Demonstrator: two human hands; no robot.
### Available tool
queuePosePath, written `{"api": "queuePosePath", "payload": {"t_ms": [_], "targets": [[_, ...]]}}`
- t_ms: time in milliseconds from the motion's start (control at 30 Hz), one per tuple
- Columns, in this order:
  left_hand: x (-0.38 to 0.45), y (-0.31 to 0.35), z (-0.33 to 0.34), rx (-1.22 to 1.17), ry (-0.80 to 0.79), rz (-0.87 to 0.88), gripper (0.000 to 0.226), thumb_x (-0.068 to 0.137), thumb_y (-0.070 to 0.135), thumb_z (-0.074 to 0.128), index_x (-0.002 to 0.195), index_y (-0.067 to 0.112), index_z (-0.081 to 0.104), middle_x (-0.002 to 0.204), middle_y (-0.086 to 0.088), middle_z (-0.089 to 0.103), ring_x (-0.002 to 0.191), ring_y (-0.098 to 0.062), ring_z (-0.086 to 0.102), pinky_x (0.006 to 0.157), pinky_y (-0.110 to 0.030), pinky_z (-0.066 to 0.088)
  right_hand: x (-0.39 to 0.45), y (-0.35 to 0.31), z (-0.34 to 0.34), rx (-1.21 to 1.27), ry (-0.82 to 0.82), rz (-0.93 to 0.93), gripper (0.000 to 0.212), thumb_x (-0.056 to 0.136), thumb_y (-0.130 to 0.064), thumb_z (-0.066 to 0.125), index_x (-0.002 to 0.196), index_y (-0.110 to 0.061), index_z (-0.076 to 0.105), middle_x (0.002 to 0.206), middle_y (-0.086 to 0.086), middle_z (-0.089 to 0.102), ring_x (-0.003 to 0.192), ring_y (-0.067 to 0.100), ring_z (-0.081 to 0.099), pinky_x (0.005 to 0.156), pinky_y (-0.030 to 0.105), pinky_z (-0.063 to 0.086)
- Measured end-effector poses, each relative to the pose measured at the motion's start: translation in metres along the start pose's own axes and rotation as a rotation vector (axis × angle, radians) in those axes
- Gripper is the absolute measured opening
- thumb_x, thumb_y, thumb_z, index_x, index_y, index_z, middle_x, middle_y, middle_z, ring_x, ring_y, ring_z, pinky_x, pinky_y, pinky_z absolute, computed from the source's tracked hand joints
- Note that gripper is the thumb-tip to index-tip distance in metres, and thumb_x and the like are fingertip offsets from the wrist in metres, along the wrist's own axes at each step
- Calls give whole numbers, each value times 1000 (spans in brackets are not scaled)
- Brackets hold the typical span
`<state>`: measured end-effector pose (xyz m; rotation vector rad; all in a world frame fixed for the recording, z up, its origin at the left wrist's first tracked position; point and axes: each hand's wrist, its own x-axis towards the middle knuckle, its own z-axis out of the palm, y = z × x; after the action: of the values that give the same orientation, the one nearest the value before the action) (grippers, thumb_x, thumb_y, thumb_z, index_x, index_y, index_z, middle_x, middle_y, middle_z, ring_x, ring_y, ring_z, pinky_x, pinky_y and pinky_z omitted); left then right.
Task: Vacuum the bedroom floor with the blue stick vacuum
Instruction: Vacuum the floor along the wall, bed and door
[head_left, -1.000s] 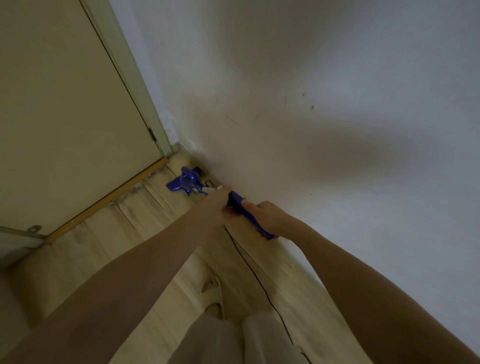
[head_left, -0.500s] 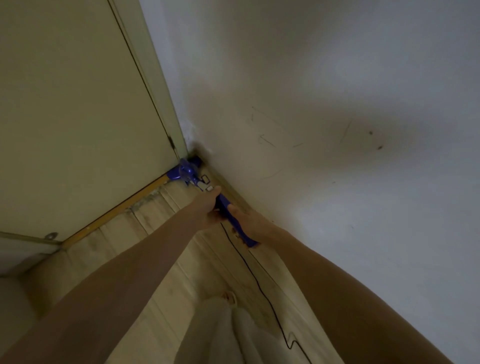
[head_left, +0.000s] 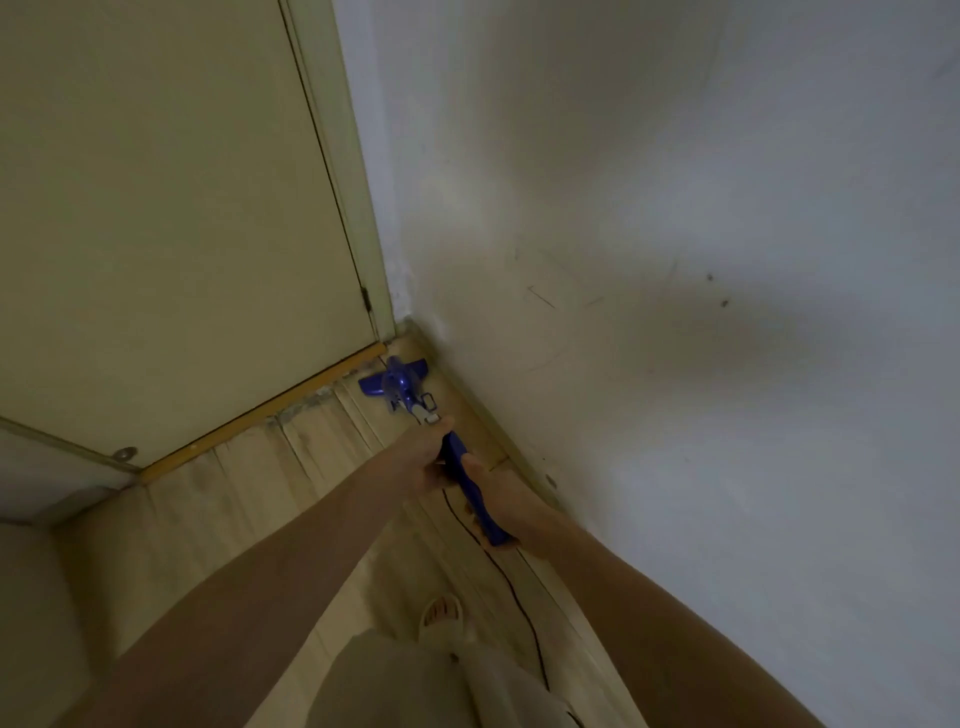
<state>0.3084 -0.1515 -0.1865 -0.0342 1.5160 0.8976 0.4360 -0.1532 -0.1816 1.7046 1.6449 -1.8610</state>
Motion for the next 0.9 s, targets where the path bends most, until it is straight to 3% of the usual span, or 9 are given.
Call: {"api": "queuePosePath", "payload": {"t_ms": [100,233,467,533,633,700,900], "targets": [[-19,-27,11,15,-2,3,37,100,25,50,127,1,47,106,-16,58,86,-28,58,74,-41,50,-22,27,-2,40,1,12,48,99,-60,29,87,-19,52,77,0,58,60,12,53,58,24,45],[-49,-69,29,22,1,5,35,100,24,51,126,2,47,101,-16,58,88,-29,59,80,-42,51,-60,66,-7,92,-12,-1,48,99,-59,31,100,-16,53,79,1,59,60,12,54,55,22,44],[-110,-152,63,24,-24,-10,20,100,15,48,116,3,47,108,-17,57,87,-28,58,72,-40,49,-141,135,-18,53,-20,29,51,98,-60,32,88,-14,52,73,1,57,54,11,53,46,19,44],[-126,-174,75,7,-32,-1,21,100,15,47,116,2,47,112,-18,56,92,-29,59,77,-40,49,-162,152,-25,10,-7,43,52,98,-61,33,85,-14,52,70,1,58,47,9,55,41,19,44],[-148,-202,93,-13,-45,-10,23,102,18,45,118,1,44,100,-17,55,103,-32,57,83,-41,48,-194,173,-38,23,-35,42,51,99,-57,36,84,-10,51,68,2,56,34,5,53,37,18,43],[-162,-215,105,-12,-50,-12,28,103,20,43,121,-1,45,98,-17,56,100,-31,57,82,-42,49,-217,182,-51,25,-39,41,50,100,-53,38,89,-6,52,68,3,54,33,6,51,36,17,42],[-186,-238,139,-34,-55,-3,38,103,20,44,134,-1,41,130,-21,52,117,-34,55,80,-44,50,-259,196,-85,-93,-60,13,50,101,-53,34,94,-7,52,63,2,52,38,8,48,37,19,40]]}}
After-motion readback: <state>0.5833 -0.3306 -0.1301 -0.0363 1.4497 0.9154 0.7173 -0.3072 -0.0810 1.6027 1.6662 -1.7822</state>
